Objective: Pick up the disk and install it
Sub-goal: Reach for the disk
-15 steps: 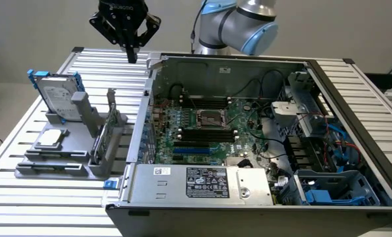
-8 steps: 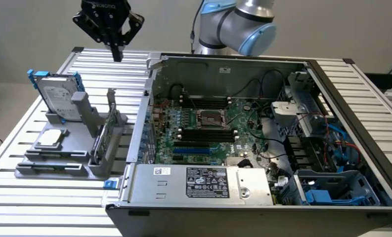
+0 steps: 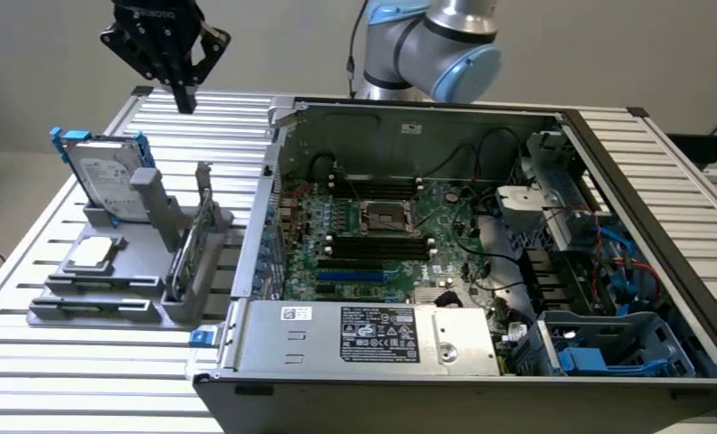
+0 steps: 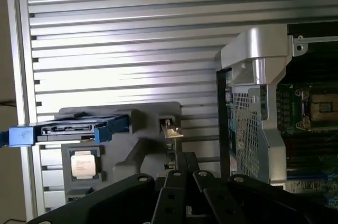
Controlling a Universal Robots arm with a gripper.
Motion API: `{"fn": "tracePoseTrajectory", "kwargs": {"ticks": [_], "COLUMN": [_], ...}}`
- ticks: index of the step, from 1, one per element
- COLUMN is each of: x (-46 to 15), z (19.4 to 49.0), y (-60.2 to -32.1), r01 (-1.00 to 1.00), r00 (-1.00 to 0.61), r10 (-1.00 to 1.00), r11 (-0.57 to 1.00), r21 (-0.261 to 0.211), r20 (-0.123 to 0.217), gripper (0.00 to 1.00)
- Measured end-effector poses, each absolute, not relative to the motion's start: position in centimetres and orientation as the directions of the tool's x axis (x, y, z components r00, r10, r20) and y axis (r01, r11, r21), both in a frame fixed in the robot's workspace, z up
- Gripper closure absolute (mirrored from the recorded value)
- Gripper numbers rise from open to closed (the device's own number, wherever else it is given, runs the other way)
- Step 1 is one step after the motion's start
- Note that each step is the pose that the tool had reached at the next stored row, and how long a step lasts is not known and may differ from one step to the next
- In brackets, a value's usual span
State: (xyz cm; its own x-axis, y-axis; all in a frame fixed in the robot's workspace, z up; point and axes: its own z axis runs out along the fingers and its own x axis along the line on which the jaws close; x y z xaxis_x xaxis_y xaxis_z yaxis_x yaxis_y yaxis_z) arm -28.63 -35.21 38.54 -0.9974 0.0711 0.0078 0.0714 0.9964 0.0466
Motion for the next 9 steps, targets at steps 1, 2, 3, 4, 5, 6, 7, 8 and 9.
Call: {"fn": "tracePoseTrajectory", "kwargs": {"ticks": [1,2,3,4,5,6,7,8,9], "x": [-29.1,-29.5,-30.0,-30.5,-30.9,-31.4,-31.8,-32.3,-32.7], "z": [38.5,38.4,38.4,38.4,38.4,38.4,38.3,38.3,38.3], "y": [-35.0,-34.8,-34.5,-34.3,-34.0,-33.8,-33.5,-33.3,-33.0], "r01": [0.071,0.072,0.071,0.071,0.072,0.072,0.071,0.072,0.072], "r00": [-0.997,-0.997,-0.997,-0.997,-0.997,-0.997,-0.997,-0.997,-0.997], "r10": [0.071,0.071,0.071,0.071,0.071,0.071,0.071,0.071,0.071], "r11": [0.996,0.996,0.996,0.996,0.996,0.996,0.996,0.996,0.997], "r21": [0.046,0.046,0.046,0.045,0.045,0.044,0.044,0.044,0.043], "r20": [0.008,0.008,0.008,0.008,0.008,0.008,0.008,0.008,0.008], "gripper": [0.89,0.89,0.89,0.89,0.89,0.89,0.89,0.89,0.89]}}
